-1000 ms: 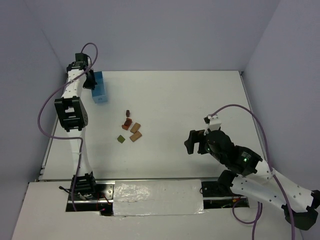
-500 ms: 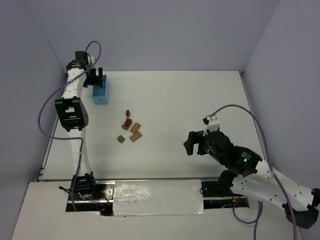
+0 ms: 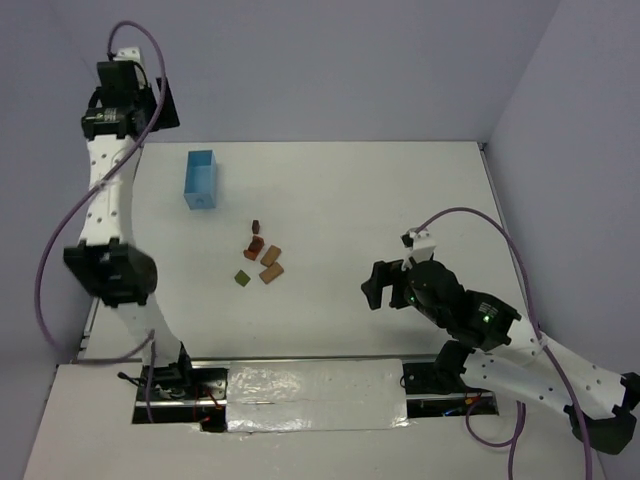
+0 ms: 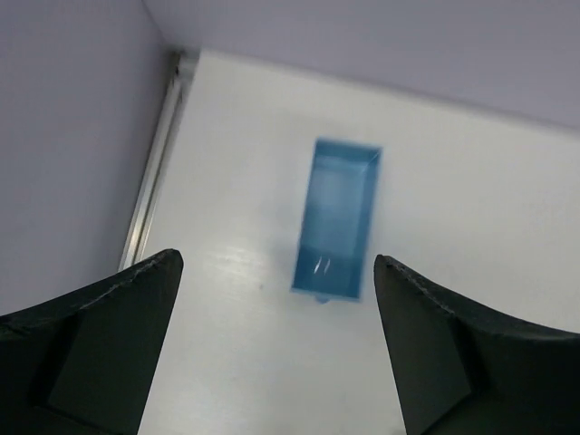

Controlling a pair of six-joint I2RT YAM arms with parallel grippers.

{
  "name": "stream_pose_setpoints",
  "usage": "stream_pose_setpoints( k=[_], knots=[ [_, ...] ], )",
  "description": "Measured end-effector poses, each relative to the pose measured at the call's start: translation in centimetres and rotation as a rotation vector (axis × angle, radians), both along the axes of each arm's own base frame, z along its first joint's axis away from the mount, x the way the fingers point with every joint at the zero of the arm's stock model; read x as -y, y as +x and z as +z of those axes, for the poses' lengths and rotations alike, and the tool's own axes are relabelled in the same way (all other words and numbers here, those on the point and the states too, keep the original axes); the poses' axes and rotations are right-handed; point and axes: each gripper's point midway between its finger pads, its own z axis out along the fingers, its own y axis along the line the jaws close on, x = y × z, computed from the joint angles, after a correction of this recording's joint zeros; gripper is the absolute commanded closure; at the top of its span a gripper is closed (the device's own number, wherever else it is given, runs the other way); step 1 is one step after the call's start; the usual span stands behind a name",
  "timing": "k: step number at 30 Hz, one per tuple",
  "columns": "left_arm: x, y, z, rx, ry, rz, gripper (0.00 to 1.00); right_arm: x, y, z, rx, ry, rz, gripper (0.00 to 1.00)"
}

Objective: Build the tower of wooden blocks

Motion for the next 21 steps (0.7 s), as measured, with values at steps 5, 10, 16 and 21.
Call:
stream_pose_setpoints(
  k=[5,10,16,21],
  knots=[
    [3.2,-11.4,14.1,0.430,-0.053,0.025,0.00,-2.7,1.0,-1.1,-0.047,-0.013,0.030,0.00],
    [4.5,-22.5,13.2,0.632,-0.151,0.066,0.01,-6.4,3.6,-3.2,-0.103,-0.110,0.025,0.00],
    [7.1,-24.3,-1.7,0.350,-0.267,0.019,0.01,-13.3,7.7,-3.0,-0.080,-0.177,0.076,0.00],
    [8.3,-27.2,-9.6,0.167,-0.289,0.009,0.00,-20.2,10.5,-5.9,-0.086,-0.255,0.229,0.00]
  ],
)
